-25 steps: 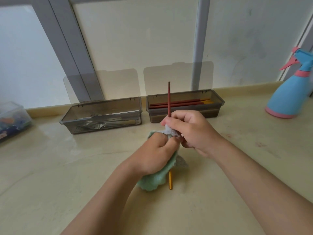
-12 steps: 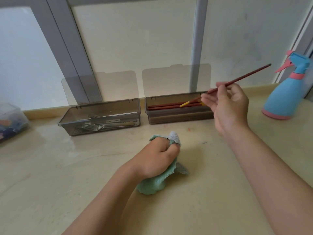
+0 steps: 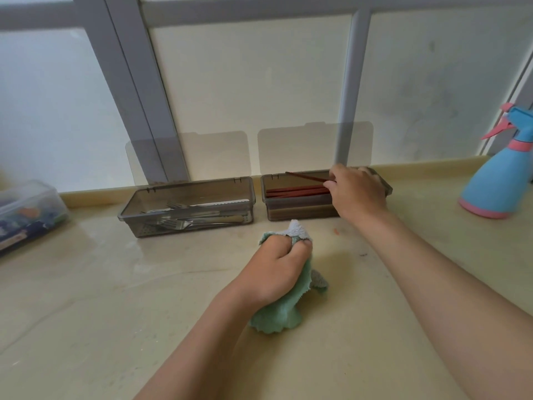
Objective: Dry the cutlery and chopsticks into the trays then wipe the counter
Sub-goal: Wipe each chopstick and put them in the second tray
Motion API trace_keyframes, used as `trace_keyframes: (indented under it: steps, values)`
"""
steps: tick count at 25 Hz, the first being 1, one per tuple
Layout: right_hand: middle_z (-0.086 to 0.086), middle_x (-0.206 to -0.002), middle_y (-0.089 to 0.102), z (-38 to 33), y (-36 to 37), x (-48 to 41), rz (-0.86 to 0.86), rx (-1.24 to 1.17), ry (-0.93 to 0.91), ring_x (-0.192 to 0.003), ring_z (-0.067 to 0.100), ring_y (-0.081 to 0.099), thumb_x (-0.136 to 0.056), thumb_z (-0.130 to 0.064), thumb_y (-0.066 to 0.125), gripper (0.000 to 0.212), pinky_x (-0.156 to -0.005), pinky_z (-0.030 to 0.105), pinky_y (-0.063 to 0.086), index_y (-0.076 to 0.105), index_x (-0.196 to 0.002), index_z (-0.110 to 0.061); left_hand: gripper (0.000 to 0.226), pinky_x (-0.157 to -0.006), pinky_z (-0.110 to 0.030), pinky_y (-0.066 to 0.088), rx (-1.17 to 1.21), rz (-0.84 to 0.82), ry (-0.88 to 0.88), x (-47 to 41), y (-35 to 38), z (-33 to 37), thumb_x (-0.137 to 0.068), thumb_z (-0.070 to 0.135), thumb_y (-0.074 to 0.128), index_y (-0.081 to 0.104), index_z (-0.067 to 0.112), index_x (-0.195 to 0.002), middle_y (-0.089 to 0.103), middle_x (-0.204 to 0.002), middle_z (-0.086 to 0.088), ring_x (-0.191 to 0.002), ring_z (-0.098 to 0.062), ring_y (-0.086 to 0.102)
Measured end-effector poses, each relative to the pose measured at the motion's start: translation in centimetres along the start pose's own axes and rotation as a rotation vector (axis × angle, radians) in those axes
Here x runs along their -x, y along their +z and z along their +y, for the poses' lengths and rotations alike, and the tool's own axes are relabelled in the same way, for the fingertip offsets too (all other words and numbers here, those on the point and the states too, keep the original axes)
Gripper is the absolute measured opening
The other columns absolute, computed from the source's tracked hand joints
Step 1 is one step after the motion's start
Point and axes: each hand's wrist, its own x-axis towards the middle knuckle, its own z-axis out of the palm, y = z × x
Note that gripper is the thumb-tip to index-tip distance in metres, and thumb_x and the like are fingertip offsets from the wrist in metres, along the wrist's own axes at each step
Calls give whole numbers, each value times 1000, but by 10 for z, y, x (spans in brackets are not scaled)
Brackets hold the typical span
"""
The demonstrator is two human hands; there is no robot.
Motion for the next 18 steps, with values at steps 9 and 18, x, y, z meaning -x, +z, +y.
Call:
trace_keyframes:
  steps: [9,18]
  values:
    - [8,-100,62,-18,-12,19,-26,-189,-32,-97,30,58,-101,-11,40,23,-82,39,48,62,-104,-9,49,-84,-43,51,339,94,87,-1,-13,-7,-92,51,41,62,7,-90,65,-85,-9,-84,-20,63]
    - [14,-120,63,-43,-50,97,-833,-1766,489,-107,30,56,-98,-47,52,53,-107,51,42,63,-133,-9,35,-91,-41,52,961,-36,251,-7,-27,20,-91,32,47,67,17,-115,66,-108,-11,-108,-30,60]
